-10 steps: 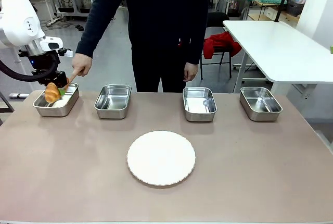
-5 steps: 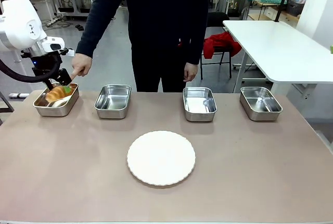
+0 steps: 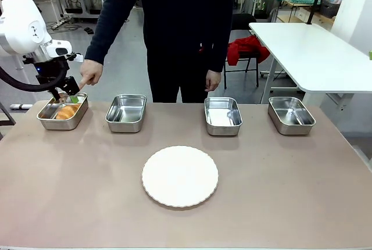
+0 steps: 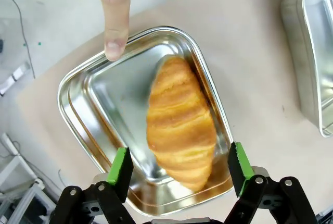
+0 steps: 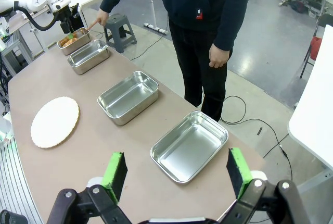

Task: Place the bread in the container.
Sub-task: Place the Butter Roll into the Airtight Container indicated by the human.

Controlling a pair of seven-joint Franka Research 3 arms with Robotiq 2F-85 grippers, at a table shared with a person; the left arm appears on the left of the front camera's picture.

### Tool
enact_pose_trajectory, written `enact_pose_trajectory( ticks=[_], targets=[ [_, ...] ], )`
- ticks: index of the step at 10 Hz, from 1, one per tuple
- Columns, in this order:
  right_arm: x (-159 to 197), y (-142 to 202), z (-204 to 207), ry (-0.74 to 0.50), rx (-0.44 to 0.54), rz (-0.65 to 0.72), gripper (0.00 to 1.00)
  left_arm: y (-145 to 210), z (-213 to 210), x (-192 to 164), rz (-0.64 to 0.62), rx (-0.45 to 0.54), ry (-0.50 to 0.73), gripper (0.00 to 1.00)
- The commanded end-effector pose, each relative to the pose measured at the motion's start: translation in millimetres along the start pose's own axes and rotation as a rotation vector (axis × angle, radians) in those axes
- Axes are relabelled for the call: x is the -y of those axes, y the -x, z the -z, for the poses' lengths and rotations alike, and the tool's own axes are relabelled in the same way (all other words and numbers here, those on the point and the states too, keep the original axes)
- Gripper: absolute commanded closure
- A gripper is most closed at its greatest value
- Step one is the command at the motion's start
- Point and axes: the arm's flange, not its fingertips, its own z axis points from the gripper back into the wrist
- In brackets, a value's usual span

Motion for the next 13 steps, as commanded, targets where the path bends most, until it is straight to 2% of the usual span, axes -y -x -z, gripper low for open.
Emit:
enact_pose_trajectory(
  ticks=[1,4,5,7,10,13],
  targets=[
    [-2,-1,-1,-0.004,0.000,-0.010,0.00,-1,0,-1,0.001,0.001,-0.003,0.08],
    [-2,-1,-1,-0.004,0.000,-0.010,0.00,0,1,0,0.000,-0.001,0.001,0.08],
    [-2,-1,-1,-0.004,0.000,-0.010,0.00,12,-22,17,-0.097,0.017,-0.003,0.08],
    [-2,-1,-1,-0.004,0.000,-0.010,0.00,48,-58,34,-0.160,0.097,-0.037,0.08],
    [-2,-1,-1,-0.004,0.000,-0.010,0.00,104,-100,48,-0.231,0.207,-0.011,0.08],
    [-2,-1,-1,-0.004,0.000,-0.010,0.00,154,-115,67,-0.253,0.294,0.017,0.08]
  ],
)
